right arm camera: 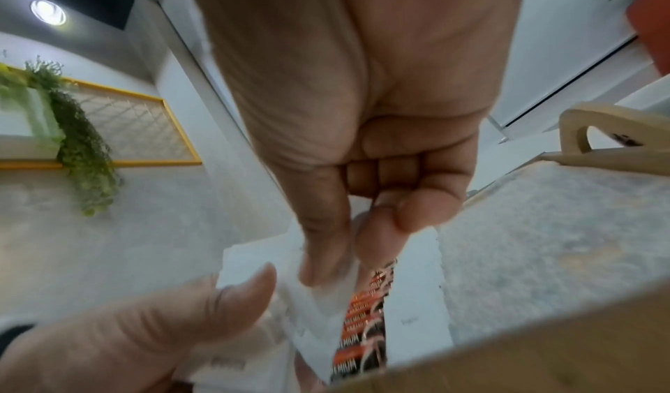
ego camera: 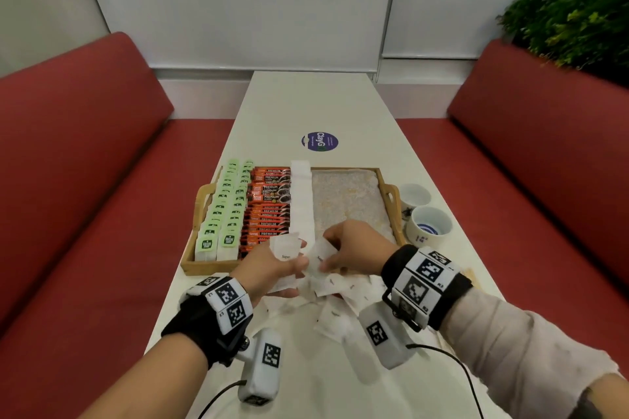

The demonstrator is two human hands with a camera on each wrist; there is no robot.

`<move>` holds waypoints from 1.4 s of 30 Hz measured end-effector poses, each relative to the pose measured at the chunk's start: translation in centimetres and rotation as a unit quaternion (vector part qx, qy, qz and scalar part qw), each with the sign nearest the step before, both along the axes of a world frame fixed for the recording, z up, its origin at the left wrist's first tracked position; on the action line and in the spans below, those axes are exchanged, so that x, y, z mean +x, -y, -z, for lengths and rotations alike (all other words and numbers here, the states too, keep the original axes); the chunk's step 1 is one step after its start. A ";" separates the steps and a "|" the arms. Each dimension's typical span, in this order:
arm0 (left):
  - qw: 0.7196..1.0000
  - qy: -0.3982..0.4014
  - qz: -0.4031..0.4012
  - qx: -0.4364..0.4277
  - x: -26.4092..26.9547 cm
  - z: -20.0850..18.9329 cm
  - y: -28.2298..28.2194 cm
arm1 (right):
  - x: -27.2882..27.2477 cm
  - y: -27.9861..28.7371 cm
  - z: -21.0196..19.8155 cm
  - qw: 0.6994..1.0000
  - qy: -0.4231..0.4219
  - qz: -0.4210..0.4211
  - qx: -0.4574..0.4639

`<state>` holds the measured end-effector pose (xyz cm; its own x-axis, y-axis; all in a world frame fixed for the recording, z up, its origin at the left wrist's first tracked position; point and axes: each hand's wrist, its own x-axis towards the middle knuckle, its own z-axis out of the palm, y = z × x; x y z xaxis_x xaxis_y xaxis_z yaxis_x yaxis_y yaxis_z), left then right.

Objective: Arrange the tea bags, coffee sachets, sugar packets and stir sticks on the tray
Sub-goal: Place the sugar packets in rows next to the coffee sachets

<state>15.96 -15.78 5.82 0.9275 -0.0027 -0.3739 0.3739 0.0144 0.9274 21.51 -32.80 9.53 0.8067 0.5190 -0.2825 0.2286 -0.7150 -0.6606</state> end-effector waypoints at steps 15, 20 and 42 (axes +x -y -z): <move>0.991 0.064 -0.102 -0.065 11.5 -1.7 0.0 | 11.4 -2.2 -0.9 0.934 -0.001 0.219 0.284; 0.985 0.044 -0.141 -0.085 15.7 -1.3 -0.8 | 17.5 -2.7 0.8 0.932 0.057 0.271 0.233; 0.982 0.031 -0.157 -0.096 21.1 1.7 -3.0 | 27.7 -5.3 7.3 0.960 0.095 0.262 -0.022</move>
